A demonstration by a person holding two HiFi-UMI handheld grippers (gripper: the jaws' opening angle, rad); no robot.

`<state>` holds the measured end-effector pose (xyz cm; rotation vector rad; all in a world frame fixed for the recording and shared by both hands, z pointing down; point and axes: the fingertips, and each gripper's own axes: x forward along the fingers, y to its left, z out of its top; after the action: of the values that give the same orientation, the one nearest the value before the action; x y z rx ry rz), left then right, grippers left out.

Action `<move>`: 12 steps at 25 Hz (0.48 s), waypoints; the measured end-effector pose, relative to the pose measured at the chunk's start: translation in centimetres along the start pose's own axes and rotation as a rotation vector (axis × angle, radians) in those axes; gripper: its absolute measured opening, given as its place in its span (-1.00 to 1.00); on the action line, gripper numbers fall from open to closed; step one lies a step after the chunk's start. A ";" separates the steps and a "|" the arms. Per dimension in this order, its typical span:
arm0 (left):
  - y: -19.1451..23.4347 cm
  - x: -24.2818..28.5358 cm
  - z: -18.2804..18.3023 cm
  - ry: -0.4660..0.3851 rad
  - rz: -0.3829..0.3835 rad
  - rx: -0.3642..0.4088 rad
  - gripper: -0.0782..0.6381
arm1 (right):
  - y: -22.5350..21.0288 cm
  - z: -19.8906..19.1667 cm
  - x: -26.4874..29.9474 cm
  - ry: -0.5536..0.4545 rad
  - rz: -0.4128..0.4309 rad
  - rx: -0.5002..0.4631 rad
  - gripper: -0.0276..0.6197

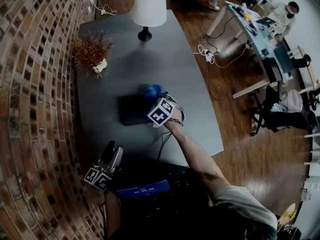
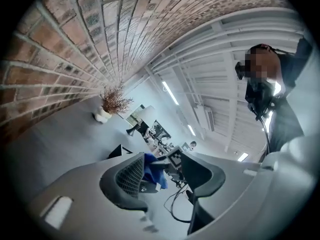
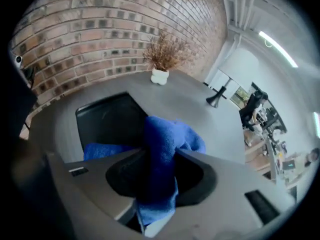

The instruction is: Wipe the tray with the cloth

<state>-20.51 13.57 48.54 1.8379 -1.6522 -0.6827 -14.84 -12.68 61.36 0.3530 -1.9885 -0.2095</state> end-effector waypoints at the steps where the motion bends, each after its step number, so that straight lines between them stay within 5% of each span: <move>1: 0.2 0.0 -0.2 0.006 0.003 -0.004 -0.18 | -0.8 -1.4 -0.5 0.028 -0.013 0.009 -0.46; 7: 0.3 0.2 -1.1 0.000 0.002 -0.025 -0.18 | -0.5 -0.3 -0.8 0.040 -0.057 -0.087 -0.46; 10: 0.5 0.3 -1.4 -0.005 -0.001 -0.034 -0.18 | 2.1 -1.0 -1.1 0.033 0.058 0.006 -0.47; 12: 0.7 0.2 -1.2 -0.012 0.001 -0.046 -0.18 | 6.2 -1.4 -2.6 0.039 0.207 -0.001 -0.47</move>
<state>-20.15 13.43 49.94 1.8045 -1.6313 -0.7262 -13.53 -5.91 61.62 0.1474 -1.9703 -0.0720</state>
